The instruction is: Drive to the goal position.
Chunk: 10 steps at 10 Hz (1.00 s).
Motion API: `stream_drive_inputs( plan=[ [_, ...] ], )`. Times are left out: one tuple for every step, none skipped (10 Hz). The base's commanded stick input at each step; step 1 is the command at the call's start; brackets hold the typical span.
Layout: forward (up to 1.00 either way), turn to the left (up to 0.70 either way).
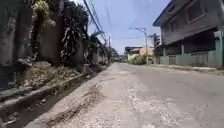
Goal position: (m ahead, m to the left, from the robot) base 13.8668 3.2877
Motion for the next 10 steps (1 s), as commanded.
stream_drive_inputs(
  plan=[
    [1.00,-0.40],
    [1.00,0.00],
    [1.00,0.00],
    [1.00,0.00],
    [1.00,0.00],
    [1.00,0.00],
    [1.00,0.00],
    [1.00,0.00],
    [1.00,0.00],
    [1.00,0.00]
  ],
)
